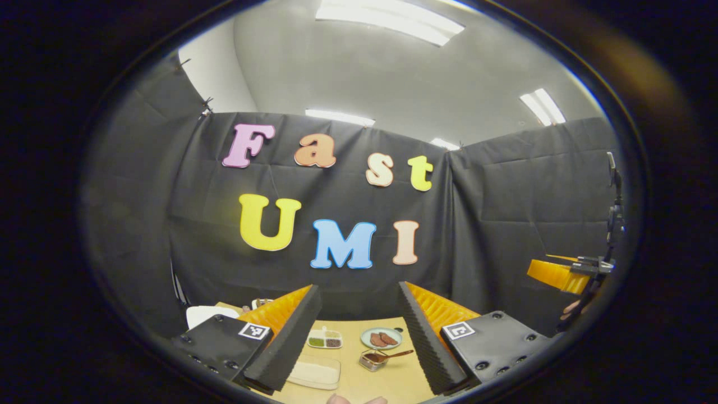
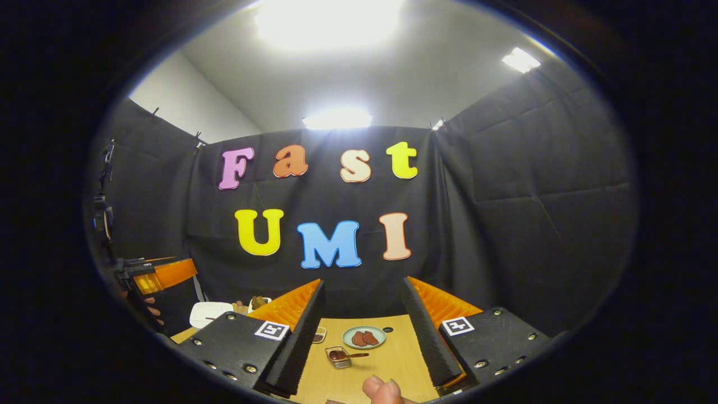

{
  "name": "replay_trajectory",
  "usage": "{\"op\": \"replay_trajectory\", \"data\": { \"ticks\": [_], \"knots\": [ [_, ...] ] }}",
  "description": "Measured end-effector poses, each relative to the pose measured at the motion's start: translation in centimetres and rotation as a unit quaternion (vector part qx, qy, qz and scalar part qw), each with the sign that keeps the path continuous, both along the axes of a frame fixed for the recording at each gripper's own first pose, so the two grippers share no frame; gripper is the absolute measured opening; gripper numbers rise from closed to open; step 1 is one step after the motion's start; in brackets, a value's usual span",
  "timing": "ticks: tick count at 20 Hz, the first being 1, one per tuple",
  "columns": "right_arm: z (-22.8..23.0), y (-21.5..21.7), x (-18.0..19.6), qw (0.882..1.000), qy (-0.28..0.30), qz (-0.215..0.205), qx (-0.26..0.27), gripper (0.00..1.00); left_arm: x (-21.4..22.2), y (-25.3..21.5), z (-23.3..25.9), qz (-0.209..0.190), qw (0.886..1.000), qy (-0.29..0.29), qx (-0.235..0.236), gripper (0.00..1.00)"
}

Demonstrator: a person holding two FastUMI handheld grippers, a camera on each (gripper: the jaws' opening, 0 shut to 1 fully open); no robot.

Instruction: Close the left gripper, press the button to open the rice cooker; take a wooden spoon from the chopstick holder with the right hand, scoop a spoonful of rice and pour it into the rice cooker, then put the wooden spoon back into the chopstick holder.

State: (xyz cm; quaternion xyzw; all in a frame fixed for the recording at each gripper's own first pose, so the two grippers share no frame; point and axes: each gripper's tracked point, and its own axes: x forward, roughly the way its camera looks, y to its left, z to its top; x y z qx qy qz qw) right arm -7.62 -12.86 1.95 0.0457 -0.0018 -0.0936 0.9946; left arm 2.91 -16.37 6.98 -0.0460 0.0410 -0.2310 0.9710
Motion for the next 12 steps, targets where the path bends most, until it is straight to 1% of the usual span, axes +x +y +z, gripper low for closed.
{"op": "replay_trajectory", "data": {
  "ticks": [5, 12],
  "knots": [
    [0.8, 0.2, 0.1, 1.0, -0.017, 0.002, -0.002, 0.83, -0.4, 0.6, 0.2, -0.001, 1.0, -0.004, 0.004, 0.92],
    [0.2, 1.1, 0.5, 1.0, -0.001, 0.013, 0.0, 0.83, -0.8, 2.5, 0.3, 0.012, 1.0, -0.011, 0.012, 0.92]
  ]
}}
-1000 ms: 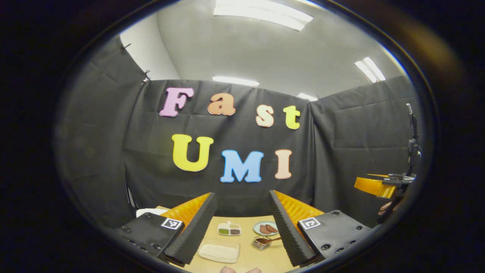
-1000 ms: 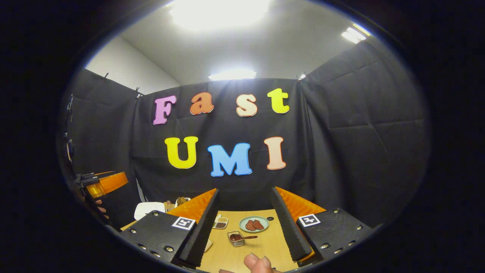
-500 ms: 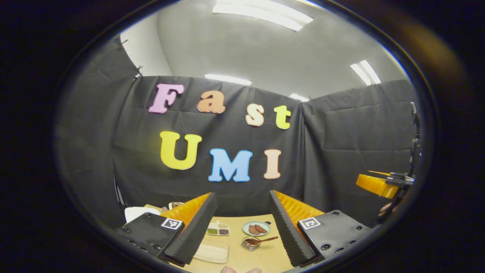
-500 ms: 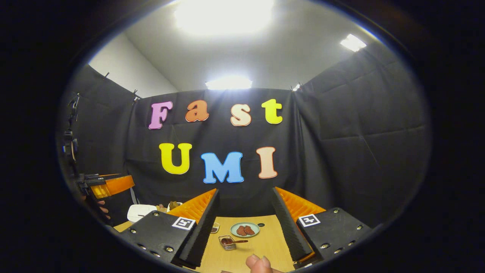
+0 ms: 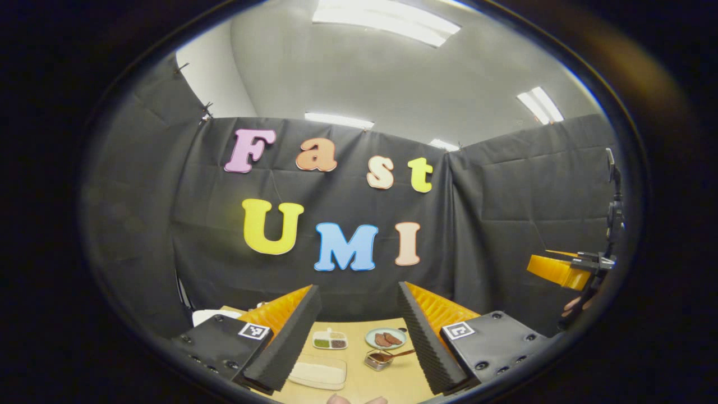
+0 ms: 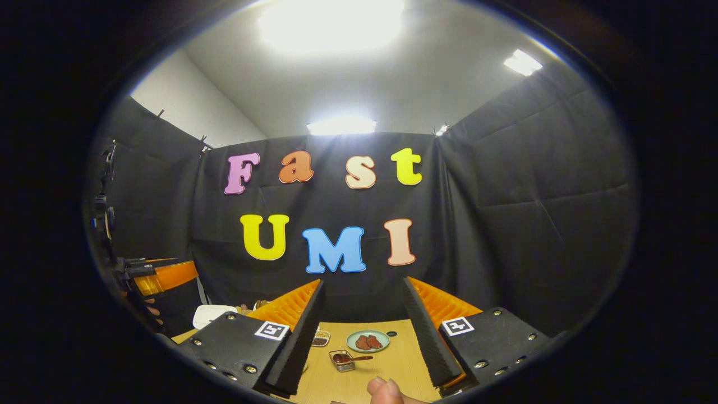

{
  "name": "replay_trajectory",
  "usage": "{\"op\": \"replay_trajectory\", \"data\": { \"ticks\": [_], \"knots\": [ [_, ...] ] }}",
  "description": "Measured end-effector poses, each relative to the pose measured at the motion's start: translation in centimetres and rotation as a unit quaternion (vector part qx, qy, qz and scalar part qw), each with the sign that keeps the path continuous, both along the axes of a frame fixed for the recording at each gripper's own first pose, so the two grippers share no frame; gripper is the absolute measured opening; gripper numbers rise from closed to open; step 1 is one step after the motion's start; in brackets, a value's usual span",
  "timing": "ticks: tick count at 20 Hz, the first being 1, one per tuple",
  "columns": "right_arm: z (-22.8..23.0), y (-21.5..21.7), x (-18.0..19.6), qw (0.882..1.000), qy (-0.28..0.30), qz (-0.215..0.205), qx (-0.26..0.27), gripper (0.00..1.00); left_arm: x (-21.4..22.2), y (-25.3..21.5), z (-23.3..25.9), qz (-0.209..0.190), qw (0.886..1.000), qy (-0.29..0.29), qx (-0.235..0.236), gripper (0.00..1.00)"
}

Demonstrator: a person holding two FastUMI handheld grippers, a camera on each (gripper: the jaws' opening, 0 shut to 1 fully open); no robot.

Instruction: Close the left gripper, press the button to open the rice cooker; take a wooden spoon from the chopstick holder with the right hand, scoop a spoonful of rice and pour it into the rice cooker, then put the wooden spoon back into the chopstick holder.

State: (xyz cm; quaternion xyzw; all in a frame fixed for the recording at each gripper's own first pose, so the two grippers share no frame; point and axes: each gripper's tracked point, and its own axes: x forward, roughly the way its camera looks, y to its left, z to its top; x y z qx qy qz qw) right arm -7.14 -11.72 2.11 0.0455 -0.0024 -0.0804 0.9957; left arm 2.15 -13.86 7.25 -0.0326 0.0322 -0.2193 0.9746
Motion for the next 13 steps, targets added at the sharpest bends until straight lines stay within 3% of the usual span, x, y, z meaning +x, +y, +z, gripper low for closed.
{"op": "replay_trajectory", "data": {
  "ticks": [13],
  "knots": [
    [0.3, 2.4, 1.2, 1.0, 0.014, 0.022, 0.002, 0.83, -0.6, 3.9, -0.5, 0.03, 0.999, 0.007, -0.009, 0.92]
  ]
}}
